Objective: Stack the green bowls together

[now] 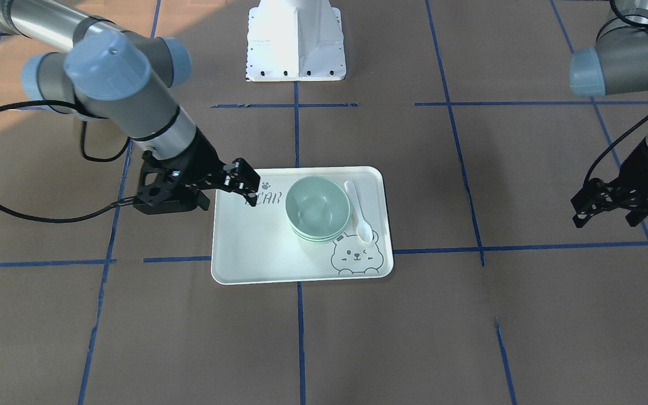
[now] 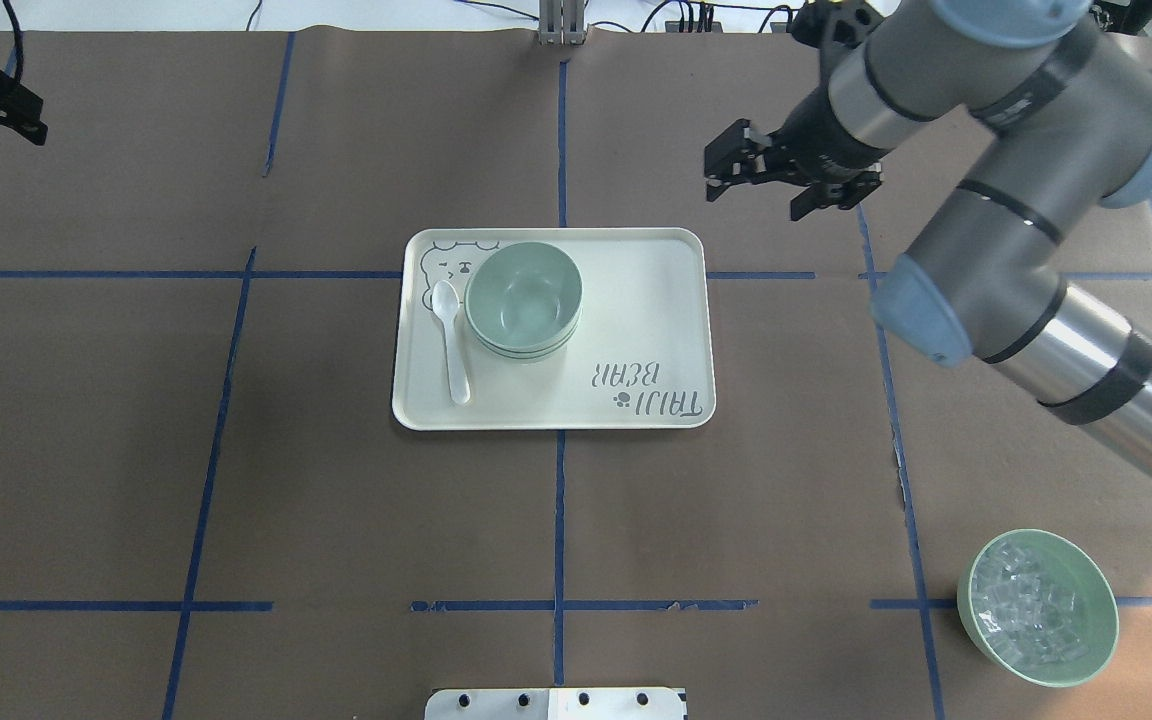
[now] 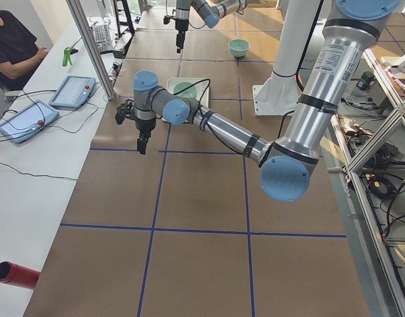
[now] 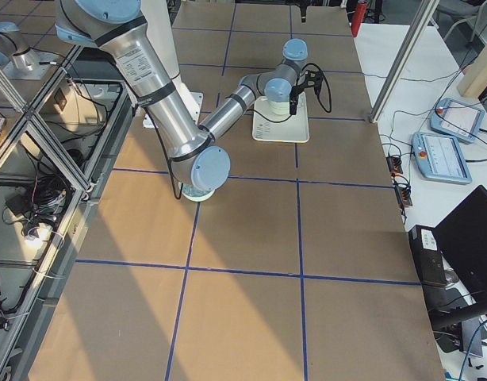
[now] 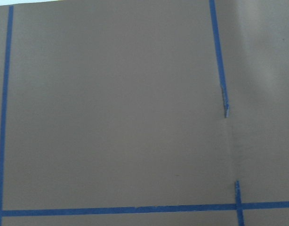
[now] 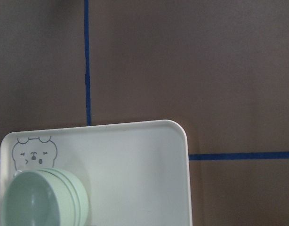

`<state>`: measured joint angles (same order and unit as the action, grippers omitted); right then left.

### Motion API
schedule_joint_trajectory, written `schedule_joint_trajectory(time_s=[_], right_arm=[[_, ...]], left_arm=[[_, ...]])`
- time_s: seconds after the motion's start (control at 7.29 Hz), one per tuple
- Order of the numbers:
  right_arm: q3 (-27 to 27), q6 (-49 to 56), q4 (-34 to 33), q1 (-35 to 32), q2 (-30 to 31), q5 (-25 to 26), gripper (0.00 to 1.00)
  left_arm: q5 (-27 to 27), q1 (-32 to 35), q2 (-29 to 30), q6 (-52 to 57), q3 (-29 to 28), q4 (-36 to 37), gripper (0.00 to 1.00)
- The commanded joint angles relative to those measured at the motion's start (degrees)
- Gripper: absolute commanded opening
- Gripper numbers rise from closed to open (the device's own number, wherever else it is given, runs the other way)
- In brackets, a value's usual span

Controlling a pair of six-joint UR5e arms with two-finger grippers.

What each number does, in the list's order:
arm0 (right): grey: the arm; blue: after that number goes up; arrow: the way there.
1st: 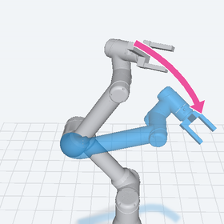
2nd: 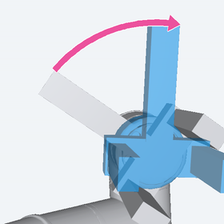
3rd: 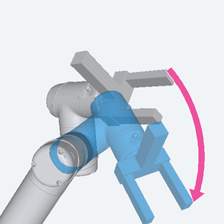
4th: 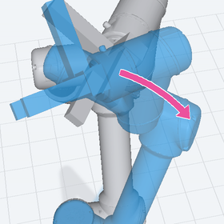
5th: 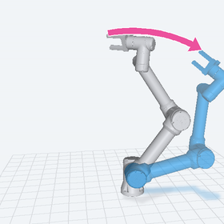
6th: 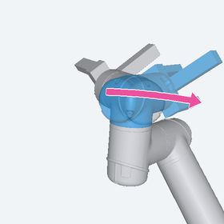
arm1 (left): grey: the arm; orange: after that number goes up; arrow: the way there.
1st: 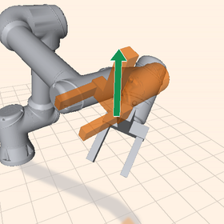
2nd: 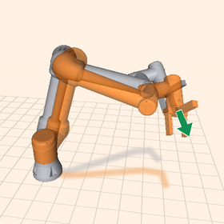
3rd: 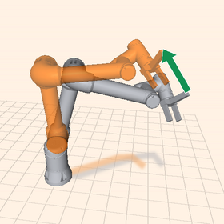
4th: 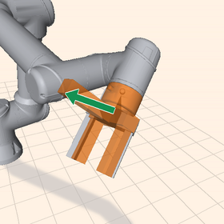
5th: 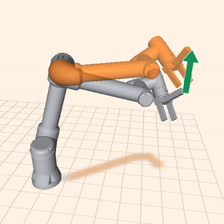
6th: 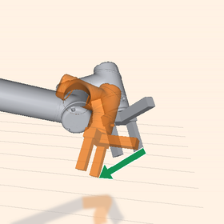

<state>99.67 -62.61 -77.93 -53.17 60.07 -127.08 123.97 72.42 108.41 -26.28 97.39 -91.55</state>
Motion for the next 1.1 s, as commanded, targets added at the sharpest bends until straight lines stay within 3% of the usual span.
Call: schedule_joint_trajectory(time_s=[0.0, 0.41, 0.69, 0.96], right_arm=[[3.32, 15.86, -1.26, -8.15, 10.37, -3.87, 1.0], [2.38, 41.16, -2.3, -18.16, 22.43, -4.05, 1.0], [2.11, 58.3, -10.18, -25.46, 26.05, -4.22, 1.0], [0.28, 66.54, -18.1, -32.23, 26.68, -5.88, 1.0]], left_arm=[[3.62, 6.57, -3.62, 13.3, -0.18, 3.48, 1.0], [4.7, 10.89, -8.38, 20.28, -0.7, 3.4, 1.0], [8.36, 15.1, -9.79, 26.94, -4.99, 3.83, 1.0], [9.18, 16.44, -12.5, 29.09, -6.68, 4.54, 1.0]])
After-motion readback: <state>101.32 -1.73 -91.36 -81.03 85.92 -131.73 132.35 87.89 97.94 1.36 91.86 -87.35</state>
